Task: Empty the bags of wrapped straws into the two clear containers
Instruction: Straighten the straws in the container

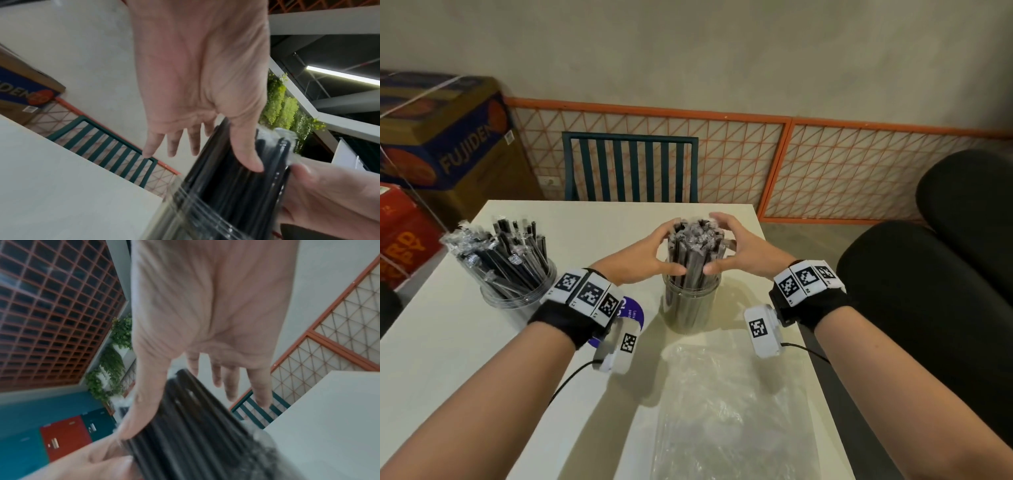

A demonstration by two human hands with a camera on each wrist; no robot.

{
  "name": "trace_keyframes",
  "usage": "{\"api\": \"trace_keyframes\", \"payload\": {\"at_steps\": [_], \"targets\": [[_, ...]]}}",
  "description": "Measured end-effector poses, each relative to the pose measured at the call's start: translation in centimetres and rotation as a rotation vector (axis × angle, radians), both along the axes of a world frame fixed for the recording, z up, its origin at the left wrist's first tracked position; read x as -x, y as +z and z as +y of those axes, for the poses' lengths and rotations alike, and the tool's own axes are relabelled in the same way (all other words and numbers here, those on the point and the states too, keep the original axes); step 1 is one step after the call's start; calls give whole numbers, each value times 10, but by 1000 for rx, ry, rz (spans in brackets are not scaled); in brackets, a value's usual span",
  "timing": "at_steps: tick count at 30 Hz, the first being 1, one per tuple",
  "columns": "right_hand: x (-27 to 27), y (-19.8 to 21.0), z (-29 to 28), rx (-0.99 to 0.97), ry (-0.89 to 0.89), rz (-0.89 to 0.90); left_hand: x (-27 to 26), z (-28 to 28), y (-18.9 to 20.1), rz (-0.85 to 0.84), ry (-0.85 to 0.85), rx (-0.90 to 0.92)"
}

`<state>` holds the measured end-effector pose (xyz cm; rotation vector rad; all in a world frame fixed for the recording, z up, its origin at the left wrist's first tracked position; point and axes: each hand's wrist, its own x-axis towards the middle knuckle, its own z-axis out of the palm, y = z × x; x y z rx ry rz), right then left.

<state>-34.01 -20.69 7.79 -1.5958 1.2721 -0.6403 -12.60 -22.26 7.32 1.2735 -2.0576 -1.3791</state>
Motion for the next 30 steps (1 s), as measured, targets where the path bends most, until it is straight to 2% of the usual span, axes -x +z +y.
{"api": "trace_keyframes", "payload": {"at_steps": [4,7,12,15,18,21,25,30], "targets": [[-2,-10,-3,-76,82,95,4,4,-5,104,28,-63],[-11,-13,-3,-32,72,136,15,9,-9,166,88,-72],[-21,-12,-5,91,-20,45,20,6,-2,215,189,35],[-16,-5,-5,66,4,42,14,2,4,183,121,-12],[-13,-8,2,21,116,170,6,2,1,97,51,-101],[-8,-15,6,-32,106,179,2,4,-7,114,53,-151],[-5,-20,6,-66,76,136,14,20,-17,180,145,-55],[-12,-15,1,100,4,173,33,26,-30,298,297,43]]}}
